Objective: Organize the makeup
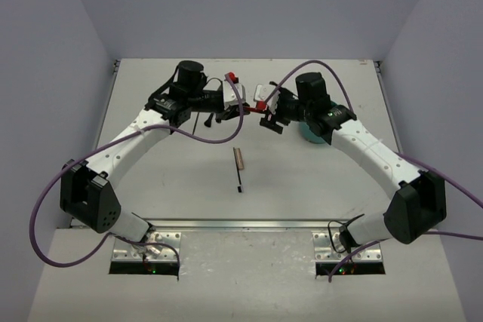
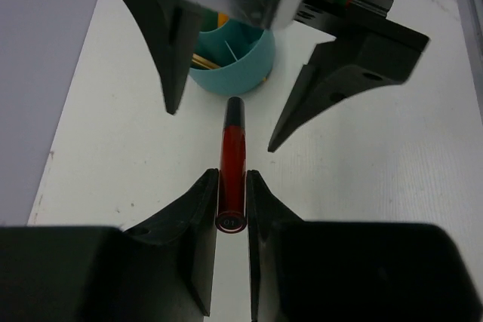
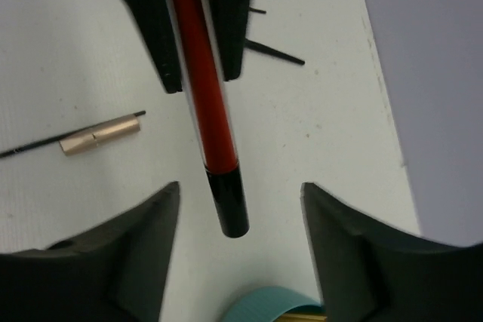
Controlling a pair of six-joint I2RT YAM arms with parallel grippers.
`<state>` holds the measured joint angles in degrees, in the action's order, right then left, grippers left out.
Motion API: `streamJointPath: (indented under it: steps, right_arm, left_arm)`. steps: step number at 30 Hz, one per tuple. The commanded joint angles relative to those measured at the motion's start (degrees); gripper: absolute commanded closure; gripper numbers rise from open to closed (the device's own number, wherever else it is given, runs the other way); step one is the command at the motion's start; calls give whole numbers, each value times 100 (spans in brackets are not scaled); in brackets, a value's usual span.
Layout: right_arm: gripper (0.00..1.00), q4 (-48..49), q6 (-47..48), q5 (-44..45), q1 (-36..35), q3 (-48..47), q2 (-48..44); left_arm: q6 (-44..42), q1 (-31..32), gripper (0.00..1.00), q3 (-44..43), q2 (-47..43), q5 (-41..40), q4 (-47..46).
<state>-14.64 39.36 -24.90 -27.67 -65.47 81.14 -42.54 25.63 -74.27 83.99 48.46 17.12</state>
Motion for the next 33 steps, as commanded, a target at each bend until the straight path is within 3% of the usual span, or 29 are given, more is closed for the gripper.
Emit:
streamJointPath:
  steps: [1, 3, 5, 12, 14, 16, 25, 33]
  right_arm:
    - [14, 1128, -2614, 102, 482, -304, -37]
    - [9, 1385, -3770, -39, 850, -324, -37]
    - [4, 1655, -5526, 46, 1388, -310, -34]
    - [11, 1829, -9284, 985, 1500, 101, -101]
    - [12, 2168, -10749, 1078, 1453, 426, -148]
    - [13, 2604, -11510, 1114, 1312, 577, -149]
    - [15, 3497, -13334, 1711, 431, 461, 272]
    - [24, 3726, -13922, 1707, 165, 10, 1012]
  left_arm:
    - [1844, -241, 100, 52, -17, -316, -1403]
    - [2052, -287, 100, 41, -14, -420, -1659]
    - [2204, -318, 100, 4, -35, -615, -1977]
    - [2255, -313, 100, 207, -51, -1087, -2490]
    - [2092, -297, 100, 332, -82, -1218, -2675]
    - [1973, -259, 100, 436, -111, -1334, -2867]
    - [1924, -175, 100, 516, -120, -1502, -3048]
    - [1743, -137, 100, 679, -229, -1550, -3002]
